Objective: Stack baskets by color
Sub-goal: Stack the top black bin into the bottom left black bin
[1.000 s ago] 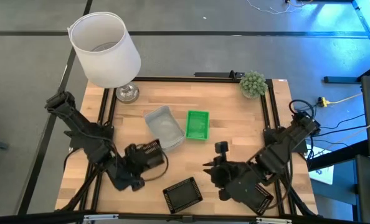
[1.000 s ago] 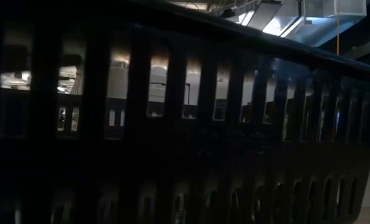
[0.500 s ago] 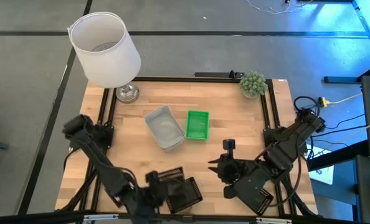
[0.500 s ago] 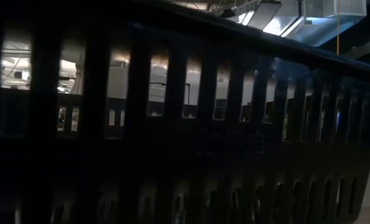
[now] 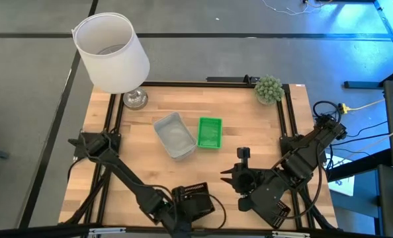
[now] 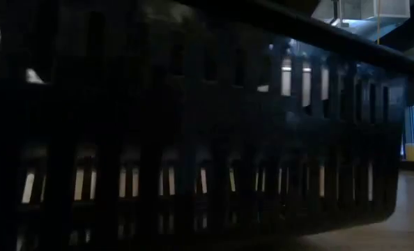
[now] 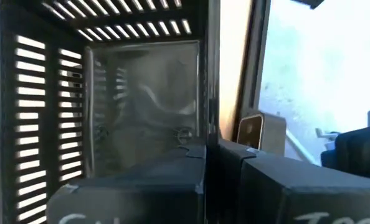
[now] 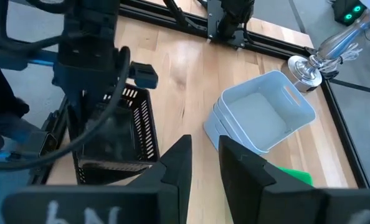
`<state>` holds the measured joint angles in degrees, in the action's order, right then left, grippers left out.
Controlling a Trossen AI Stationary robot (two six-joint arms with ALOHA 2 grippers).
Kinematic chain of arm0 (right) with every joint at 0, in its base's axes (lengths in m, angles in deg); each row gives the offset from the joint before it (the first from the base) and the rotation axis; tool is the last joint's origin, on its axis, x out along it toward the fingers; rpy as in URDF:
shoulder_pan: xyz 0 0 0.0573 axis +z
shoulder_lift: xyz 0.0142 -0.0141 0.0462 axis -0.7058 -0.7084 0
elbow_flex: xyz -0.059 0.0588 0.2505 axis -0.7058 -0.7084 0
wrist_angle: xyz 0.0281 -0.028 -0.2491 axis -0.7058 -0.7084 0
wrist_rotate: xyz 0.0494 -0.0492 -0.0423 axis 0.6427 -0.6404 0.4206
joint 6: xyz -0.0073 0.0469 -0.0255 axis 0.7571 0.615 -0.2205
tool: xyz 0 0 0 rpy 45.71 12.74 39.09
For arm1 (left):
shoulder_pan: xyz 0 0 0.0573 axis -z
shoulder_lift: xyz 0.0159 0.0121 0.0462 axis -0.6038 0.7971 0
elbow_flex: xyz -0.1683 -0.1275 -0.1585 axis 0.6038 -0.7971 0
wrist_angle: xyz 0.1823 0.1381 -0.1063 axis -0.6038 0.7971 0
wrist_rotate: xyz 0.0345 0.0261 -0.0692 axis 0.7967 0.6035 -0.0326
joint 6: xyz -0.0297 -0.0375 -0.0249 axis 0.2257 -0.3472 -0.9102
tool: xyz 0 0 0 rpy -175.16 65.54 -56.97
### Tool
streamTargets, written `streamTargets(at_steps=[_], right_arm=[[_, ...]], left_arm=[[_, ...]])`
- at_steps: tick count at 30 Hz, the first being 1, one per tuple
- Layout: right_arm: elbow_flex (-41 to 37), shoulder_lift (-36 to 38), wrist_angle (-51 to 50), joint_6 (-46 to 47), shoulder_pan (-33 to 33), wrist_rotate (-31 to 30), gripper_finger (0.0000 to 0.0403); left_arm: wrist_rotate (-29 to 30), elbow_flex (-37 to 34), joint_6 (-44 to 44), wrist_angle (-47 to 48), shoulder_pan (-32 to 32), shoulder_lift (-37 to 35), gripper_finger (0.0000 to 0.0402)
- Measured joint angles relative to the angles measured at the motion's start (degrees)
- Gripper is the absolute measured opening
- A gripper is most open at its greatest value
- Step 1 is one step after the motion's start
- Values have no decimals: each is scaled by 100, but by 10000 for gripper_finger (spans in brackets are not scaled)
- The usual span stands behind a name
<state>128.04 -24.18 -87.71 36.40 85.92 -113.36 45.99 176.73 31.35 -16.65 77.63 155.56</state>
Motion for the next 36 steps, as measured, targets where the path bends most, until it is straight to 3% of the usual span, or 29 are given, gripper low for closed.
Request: streamTargets(at_steps=[16, 36], right_arm=[[0, 0, -3, -159, 6, 0, 81], [0, -2, 0, -162, 6, -2, 81]], left_arm=[[-7, 3, -906, 478, -85, 23, 0], [307, 0, -1189, -221, 30, -117, 0]])
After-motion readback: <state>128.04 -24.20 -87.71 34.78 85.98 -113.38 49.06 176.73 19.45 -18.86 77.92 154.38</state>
